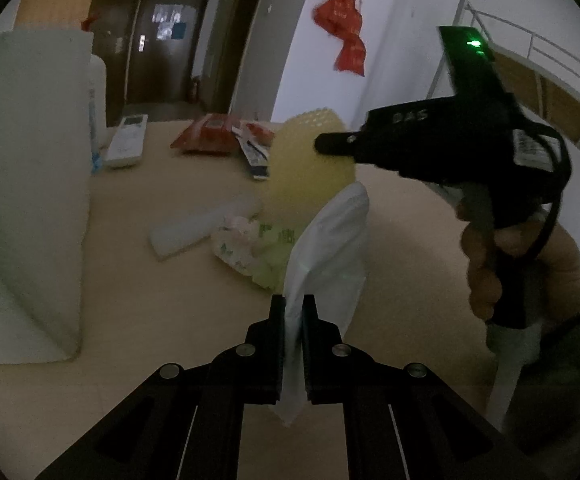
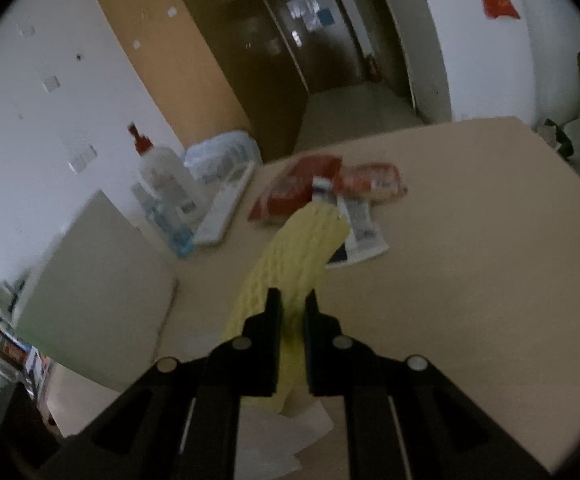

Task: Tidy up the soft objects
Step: 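Carry the white tissue and yellow mesh sleeve over to the white foam box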

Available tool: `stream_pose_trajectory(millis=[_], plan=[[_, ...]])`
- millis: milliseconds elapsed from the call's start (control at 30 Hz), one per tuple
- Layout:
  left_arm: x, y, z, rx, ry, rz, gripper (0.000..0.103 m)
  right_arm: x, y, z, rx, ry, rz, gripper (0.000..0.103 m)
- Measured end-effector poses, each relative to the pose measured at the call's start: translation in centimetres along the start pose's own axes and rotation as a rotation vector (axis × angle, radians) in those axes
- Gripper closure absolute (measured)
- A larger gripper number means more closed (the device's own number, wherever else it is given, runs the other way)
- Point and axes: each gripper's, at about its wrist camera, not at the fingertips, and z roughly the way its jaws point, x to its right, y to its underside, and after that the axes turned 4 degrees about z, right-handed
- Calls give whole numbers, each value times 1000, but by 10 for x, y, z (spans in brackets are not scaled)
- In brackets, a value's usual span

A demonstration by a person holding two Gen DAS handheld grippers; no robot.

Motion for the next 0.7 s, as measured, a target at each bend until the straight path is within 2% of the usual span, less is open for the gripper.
stream_pose_trajectory(millis=[433,700], plan=[[1,-6,-33,65,-38,-9,95,-5,6,-55,111,1,-2,90],[10,-7,-71,155,-100,6,95,-16,25,-81,148,-18,-20,90]])
